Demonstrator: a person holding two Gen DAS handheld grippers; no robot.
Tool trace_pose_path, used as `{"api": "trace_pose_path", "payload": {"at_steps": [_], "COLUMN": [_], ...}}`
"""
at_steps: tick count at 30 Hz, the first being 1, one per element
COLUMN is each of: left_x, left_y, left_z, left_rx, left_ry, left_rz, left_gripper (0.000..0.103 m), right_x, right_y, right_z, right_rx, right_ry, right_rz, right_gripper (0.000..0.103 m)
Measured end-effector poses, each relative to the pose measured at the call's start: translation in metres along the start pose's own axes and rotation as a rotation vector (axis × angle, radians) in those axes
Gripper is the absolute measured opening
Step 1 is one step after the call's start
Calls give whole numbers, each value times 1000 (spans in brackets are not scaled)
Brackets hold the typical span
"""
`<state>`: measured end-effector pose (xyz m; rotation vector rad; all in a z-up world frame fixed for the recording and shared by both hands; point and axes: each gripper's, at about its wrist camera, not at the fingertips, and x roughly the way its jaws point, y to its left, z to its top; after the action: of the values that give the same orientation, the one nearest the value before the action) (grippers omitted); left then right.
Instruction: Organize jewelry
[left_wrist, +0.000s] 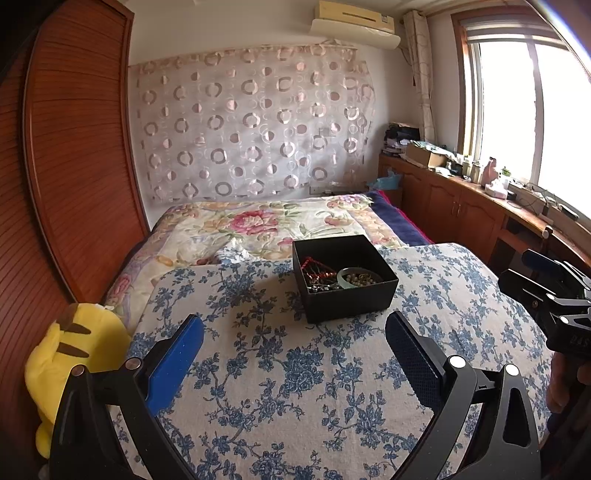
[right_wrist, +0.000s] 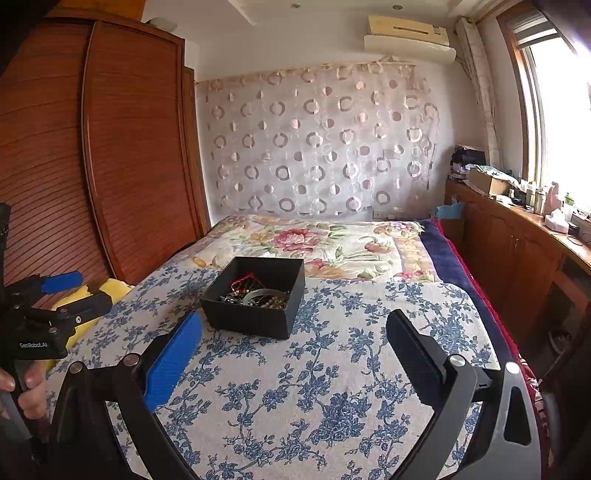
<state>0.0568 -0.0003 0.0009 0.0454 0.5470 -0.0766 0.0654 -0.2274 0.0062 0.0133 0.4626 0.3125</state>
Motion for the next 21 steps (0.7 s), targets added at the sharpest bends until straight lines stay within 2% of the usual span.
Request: {"api": "trace_pose_path", "payload": {"at_steps": [21], "left_x": [-5], "left_y": [-1], "left_z": [-1], "left_rx": [2], "left_ry": [-14], "left_rz": [11], "left_gripper": [95], "right_x": [0], "right_y": [0], "right_z": [1], "right_rx": [3], "right_ry": [-6], "right_rz": [-5], "right_gripper": [100]}}
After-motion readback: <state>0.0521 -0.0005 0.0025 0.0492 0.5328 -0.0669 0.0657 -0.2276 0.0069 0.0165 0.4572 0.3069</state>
